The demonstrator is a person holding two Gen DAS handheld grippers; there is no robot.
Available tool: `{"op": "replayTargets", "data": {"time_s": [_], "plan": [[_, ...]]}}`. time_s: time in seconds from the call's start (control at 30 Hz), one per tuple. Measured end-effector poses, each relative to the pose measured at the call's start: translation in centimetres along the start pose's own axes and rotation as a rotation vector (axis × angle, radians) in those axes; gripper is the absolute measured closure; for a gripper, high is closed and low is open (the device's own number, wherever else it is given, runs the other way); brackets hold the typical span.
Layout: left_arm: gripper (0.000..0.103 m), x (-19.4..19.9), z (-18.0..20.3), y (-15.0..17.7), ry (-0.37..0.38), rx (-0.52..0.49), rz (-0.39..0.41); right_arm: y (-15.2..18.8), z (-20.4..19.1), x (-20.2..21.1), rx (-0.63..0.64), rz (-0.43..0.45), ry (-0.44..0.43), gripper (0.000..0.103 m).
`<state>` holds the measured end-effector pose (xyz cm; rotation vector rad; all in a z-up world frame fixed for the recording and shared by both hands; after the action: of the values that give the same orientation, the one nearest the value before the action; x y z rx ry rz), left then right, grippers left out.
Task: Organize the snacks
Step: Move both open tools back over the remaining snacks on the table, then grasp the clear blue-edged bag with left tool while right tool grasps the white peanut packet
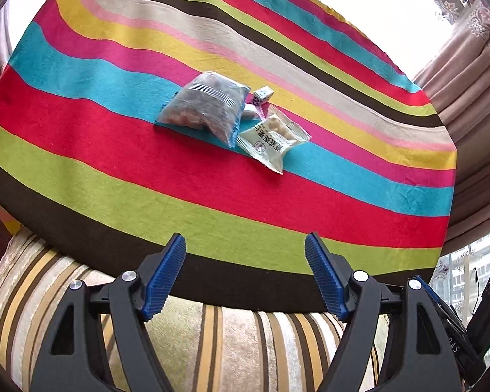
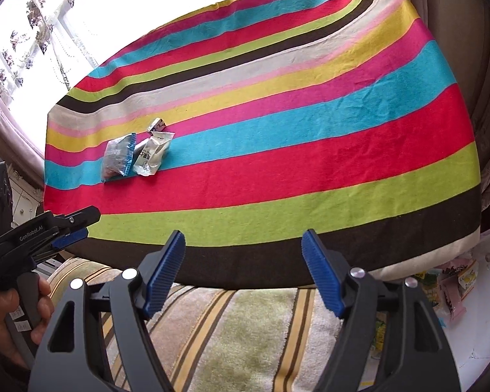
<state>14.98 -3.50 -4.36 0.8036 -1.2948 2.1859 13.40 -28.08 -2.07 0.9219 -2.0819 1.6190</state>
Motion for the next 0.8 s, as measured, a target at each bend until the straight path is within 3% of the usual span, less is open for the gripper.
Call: {"op": "replayTargets", "data": {"time_s": [0.27,0.43,0.8], "plan": [[0.022,-2.1,-3.0,-3.9,-0.027,-0.001,0.043,-1.5,-3.4,-2.9,-0.022,0.008,-0.016,0.026],[0.016,-4.0,-3.3,-6.2,-0.021,-0.055,0.051,-2.4,-5.8,-5.1,-0.007,0.009,-0.02,0.026],[0.015,-9.2,-2.9,-9.1,-0.042,-0.192,0.034,-4.0,-9.4,-9.7,0.004,0.009,-0.017,0.026]]}}
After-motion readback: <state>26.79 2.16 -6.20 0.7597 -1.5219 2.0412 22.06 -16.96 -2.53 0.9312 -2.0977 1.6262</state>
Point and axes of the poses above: each gripper's, at about its wrist camera, not at the fingertips, and x roughly against the way its jaws point, z to its right, y to its underside, the point moved 6 cm from there along -x, roughly the way its jaws point, and after that the axes turned 15 degrees about z, right-handed, at the moved point
